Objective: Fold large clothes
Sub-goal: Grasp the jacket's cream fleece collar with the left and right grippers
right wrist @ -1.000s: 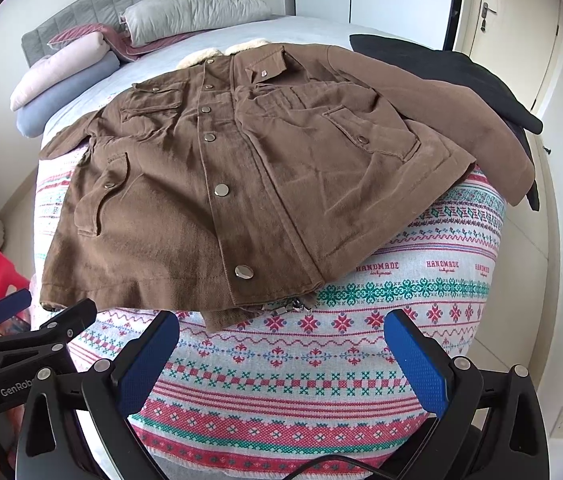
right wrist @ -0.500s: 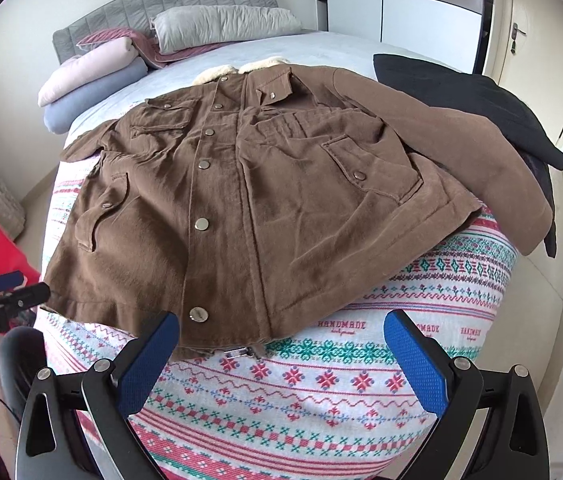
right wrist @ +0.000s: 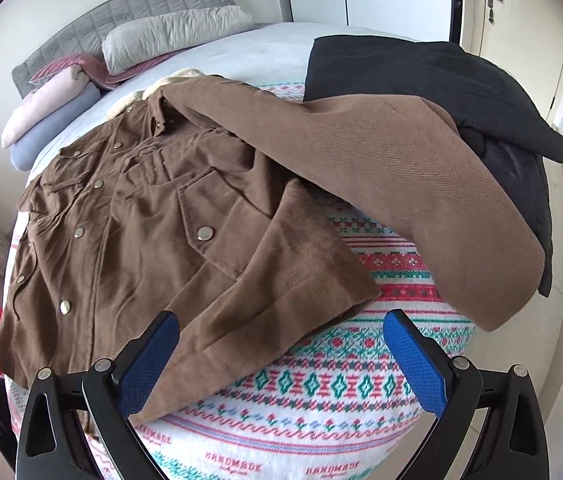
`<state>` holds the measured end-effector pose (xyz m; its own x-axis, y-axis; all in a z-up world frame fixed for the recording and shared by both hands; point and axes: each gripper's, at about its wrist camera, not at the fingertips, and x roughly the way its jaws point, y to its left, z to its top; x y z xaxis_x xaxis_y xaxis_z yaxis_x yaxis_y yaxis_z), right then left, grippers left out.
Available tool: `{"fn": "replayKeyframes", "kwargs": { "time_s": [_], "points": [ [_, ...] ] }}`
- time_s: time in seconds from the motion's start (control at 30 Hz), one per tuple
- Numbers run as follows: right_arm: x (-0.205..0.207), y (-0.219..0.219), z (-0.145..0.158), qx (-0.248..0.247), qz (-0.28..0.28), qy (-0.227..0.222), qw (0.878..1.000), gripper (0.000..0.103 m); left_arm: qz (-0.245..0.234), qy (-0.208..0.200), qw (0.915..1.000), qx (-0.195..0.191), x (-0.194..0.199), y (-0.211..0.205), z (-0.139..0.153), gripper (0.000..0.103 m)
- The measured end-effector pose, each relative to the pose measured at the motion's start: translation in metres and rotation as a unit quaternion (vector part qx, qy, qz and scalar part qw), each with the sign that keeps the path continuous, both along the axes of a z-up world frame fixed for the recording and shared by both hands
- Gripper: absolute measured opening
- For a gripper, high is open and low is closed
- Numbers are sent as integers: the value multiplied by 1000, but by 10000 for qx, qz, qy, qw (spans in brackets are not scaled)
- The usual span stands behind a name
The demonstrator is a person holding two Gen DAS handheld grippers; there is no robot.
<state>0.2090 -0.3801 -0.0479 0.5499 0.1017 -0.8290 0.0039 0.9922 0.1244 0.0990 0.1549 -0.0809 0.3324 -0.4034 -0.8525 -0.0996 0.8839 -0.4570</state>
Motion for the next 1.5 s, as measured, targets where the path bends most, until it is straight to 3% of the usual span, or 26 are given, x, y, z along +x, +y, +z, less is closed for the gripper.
{"fn": "replayKeyframes", "kwargs": {
  "time_s": [0.07, 0.1, 0.27, 0.33, 0.37, 0.4, 0.43, 0.5, 0.6, 0.7, 0.83, 0.9, 1.0, 1.1, 1.2, 1.23, 1.3, 1.33, 1.4, 1.47, 1.5],
  "points": [
    [15, -3, -10, 68, 55, 36, 10000, 100, -124, 119, 9988, -458, 1, -6, -11, 83],
    [22, -3, -14, 65, 73, 52, 9999, 99, -147, 77, 9987, -486, 0, -10, -12, 83],
    [48, -2, -43, -54, 13, 218, 9997, 94, -388, -95, 9991, -130, -5, -31, -11, 83],
    [50, -1, -48, -23, -78, 90, 9999, 90, -500, -124, 9987, 34, -4, -40, -10, 78],
    [49, 0, -48, 79, -101, 31, 9999, 83, -518, -122, 9984, 168, -4, -44, -10, 64],
    [47, 2, -47, 414, -24, 31, 9991, 54, -468, -115, 9982, 353, -2, -46, -9, 38],
    [45, 4, -46, 744, 3, 83, 9972, 28, -358, -119, 9985, 405, 0, -44, -8, 26],
    [37, 14, -35, 718, -63, -1, 9974, 24, -138, -164, 9997, 141, 2, -39, 2, 17],
    [18, 26, 0, 1133, 28, -283, 9932, 20, -49, -847, 9962, 181, 0, -40, 48, 14],
    [-12, 43, 55, 1504, 271, -765, 9853, 19, -19, -1711, 9851, 159, -8, -36, 113, 13],
    [-59, 73, 118, 1460, 637, -1375, 9776, 17, -51, -2526, 9674, 183, -29, -26, 186, 12],
    [-84, 84, 140, 1544, 793, -1547, 9726, 17, -107, -2718, 9621, 207, -39, -15, 211, 12],
    [-125, 94, 163, 1662, 936, -1681, 9671, 17, -346, -2674, 9628, 195, -54, -1, 227, 12],
    [-162, 93, 162, 1374, 888, -1445, 9759, 17, -836, -2074, 9737, 434, -57, 7, 206, 16],
    [-171, 92, 125, 892, 726, -595, 9916, 22, -1261, -1048, 9814, 1002, -58, 7, 155, 25],
    [-168, 91, 104, 723, 633, -179, 9952, 30, -1312, -782, 9803, 1253, -60, 4, 140, 26],
    [-165, 82, 69, 485, 432, 424, 9970, 33, -1208, -493, 9775, 1659, -54, 9, 124, 29],
    [-162, 79, 61, 408, 355, 601, 9967, 33, -1098, -549, 9755, 1826, -57, 12, 128, 34],
    [-153, 74, 66, 275, 187, 620, 9975, 35, -846, -854, 9710, 2068, -52, 24, 144, 71],
    [-150, 63, 87, 329, 177, 333, 9987, 46, -763, -1297, 9647, 2163, -37, 31, 160, 86],
    [-144, 62, 100, 325, 190, 182, 9991, 56, -835, -1479, 9606, 2201, -27, 31, 169, 86]
  ]
}}
